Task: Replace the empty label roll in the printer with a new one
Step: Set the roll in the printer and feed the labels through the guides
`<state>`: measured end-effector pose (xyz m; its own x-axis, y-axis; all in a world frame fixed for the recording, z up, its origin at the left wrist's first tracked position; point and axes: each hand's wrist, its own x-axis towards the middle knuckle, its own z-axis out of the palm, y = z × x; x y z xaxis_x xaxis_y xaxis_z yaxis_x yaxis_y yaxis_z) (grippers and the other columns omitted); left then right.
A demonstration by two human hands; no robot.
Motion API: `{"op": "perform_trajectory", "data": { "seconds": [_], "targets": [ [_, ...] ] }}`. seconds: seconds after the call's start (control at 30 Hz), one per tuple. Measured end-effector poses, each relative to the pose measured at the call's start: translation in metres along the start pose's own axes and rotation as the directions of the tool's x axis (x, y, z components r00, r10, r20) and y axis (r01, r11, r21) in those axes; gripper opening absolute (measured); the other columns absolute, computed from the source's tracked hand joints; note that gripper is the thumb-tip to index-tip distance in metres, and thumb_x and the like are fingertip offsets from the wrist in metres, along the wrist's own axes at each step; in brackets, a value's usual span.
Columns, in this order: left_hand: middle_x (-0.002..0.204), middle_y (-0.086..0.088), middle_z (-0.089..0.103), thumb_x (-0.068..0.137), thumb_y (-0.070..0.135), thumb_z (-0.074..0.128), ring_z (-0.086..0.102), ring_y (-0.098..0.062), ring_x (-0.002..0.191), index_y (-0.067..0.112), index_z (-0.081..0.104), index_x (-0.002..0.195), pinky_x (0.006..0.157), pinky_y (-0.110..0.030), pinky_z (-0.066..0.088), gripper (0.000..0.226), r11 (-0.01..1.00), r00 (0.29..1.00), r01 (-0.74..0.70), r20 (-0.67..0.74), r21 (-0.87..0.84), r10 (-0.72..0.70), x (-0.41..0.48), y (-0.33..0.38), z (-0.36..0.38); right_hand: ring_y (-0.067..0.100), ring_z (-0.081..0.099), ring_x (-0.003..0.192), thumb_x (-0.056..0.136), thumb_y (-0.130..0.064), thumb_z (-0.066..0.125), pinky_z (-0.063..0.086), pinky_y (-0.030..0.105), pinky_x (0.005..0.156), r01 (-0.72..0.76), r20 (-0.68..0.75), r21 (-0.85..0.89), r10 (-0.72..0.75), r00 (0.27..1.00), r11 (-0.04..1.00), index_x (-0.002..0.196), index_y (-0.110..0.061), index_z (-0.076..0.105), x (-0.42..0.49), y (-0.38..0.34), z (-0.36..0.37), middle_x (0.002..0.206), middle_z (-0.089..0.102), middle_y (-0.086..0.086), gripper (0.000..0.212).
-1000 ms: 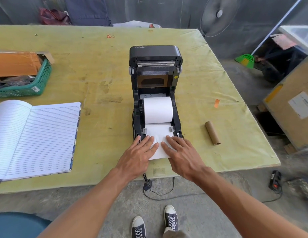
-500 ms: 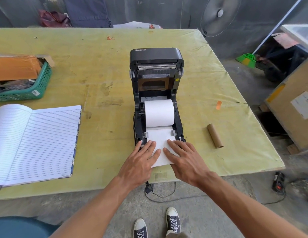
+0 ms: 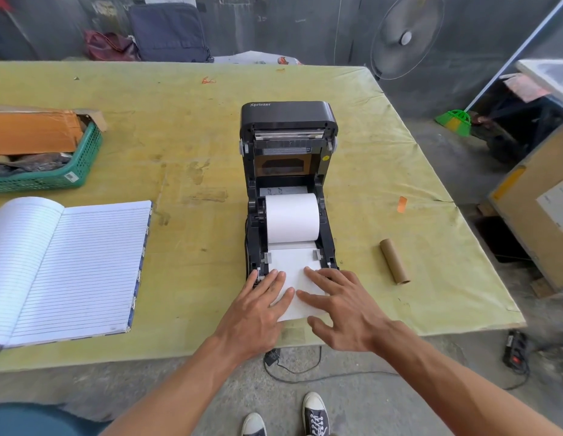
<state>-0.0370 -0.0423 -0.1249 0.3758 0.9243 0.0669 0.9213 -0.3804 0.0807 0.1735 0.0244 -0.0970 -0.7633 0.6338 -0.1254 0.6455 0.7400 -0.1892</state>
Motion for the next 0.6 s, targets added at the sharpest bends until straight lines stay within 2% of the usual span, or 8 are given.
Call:
{"op": "perform_trajectory", "data": {
  "seconds": [0.1,0.17,0.27,0.4,0.47,0.5,0.57,0.6],
  "targets": [
    [0.142,-0.024,0.051,0.072,0.034,0.045,0.045,-0.034,0.136,0.011,0.058,0.136,0.111,-0.059,0.034,0.069,0.999,0.999,0.02,0.036,-0.048,-0.018,0.001,0.001,-0.007,0.022,0.039,0.138,0.083,-0.046,0.033,0.034,0.045,0.107,-0.044,0.026,0.184,0.04,0.999,0.982,0.145,-0.026,0.05,0.005,0.007,-0.011,0.157,0.04,0.005,0.068],
    [0.143,-0.021,0.05,0.071,0.037,0.043,0.045,-0.031,0.136,0.012,0.056,0.137,0.115,-0.056,0.028,0.072,0.997,0.999,0.02,0.039,-0.078,-0.017,0.003,-0.003,-0.013,0.022,0.049,0.129,0.091,-0.032,0.039,0.04,0.04,0.103,-0.104,-0.028,0.268,0.116,0.993,0.958,0.139,-0.02,0.057,0.012,0.01,-0.013,0.144,0.057,0.002,0.053],
    [0.144,-0.015,0.051,0.077,0.036,0.043,0.047,-0.023,0.136,0.011,0.053,0.139,0.118,-0.052,0.022,0.068,0.988,0.998,0.055,0.039,-0.147,-0.049,0.011,-0.008,-0.02,0.028,0.061,0.101,0.096,-0.012,0.048,0.048,0.039,0.085,-0.105,-0.097,0.167,0.122,0.988,0.98,0.11,-0.013,0.072,0.027,0.012,-0.008,0.109,0.075,0.003,0.028],
    [0.137,-0.01,0.06,0.086,0.03,0.037,0.057,-0.016,0.125,0.009,0.055,0.137,0.117,-0.039,0.028,0.057,0.952,0.993,0.113,0.06,-0.284,-0.1,0.026,-0.009,-0.029,0.025,0.06,0.095,0.097,-0.015,0.053,0.049,0.037,0.082,-0.094,-0.094,0.047,0.098,0.991,0.994,0.103,-0.013,0.073,0.042,0.014,-0.006,0.105,0.072,0.002,0.021],
    [0.129,-0.009,0.065,0.085,0.029,0.035,0.069,-0.009,0.1,0.011,0.061,0.132,0.103,-0.028,0.043,0.057,0.924,0.99,0.132,0.095,-0.359,-0.104,0.03,-0.015,-0.041,0.027,0.061,0.096,0.097,-0.012,0.053,0.05,0.039,0.08,-0.082,-0.078,0.02,0.084,0.993,0.996,0.106,-0.014,0.072,0.049,0.015,-0.008,0.103,0.069,0.004,0.021],
    [0.121,-0.006,0.07,0.084,0.03,0.036,0.069,-0.001,0.077,0.013,0.067,0.126,0.084,-0.021,0.05,0.054,0.908,0.988,0.14,0.112,-0.395,-0.104,0.03,-0.018,-0.046,0.027,0.062,0.096,0.097,-0.011,0.053,0.051,0.039,0.079,-0.072,-0.067,0.016,0.073,0.995,0.997,0.106,-0.014,0.071,0.052,0.015,-0.01,0.103,0.068,0.004,0.021],
    [0.077,0.005,0.076,0.09,0.031,0.041,0.055,-0.008,0.043,0.016,0.079,0.085,0.051,-0.017,0.039,0.041,0.858,0.98,0.19,0.138,-0.476,-0.141,0.033,-0.023,-0.05,0.025,0.063,0.098,0.097,-0.016,0.054,0.052,0.038,0.08,-0.054,-0.053,0.035,0.055,0.997,0.998,0.107,-0.015,0.073,0.053,0.018,-0.014,0.107,0.068,0.003,0.022],
    [0.051,0.007,0.06,0.094,0.033,0.045,0.04,-0.015,0.035,0.015,0.065,0.057,0.046,-0.022,0.032,0.046,0.816,0.97,0.244,0.141,-0.524,-0.199,0.036,-0.024,-0.05,0.024,0.063,0.101,0.097,-0.022,0.056,0.052,0.037,0.082,-0.044,-0.055,0.06,0.047,0.997,0.997,0.11,-0.015,0.073,0.052,0.019,-0.016,0.111,0.069,0.002,0.023]
  ]
}}
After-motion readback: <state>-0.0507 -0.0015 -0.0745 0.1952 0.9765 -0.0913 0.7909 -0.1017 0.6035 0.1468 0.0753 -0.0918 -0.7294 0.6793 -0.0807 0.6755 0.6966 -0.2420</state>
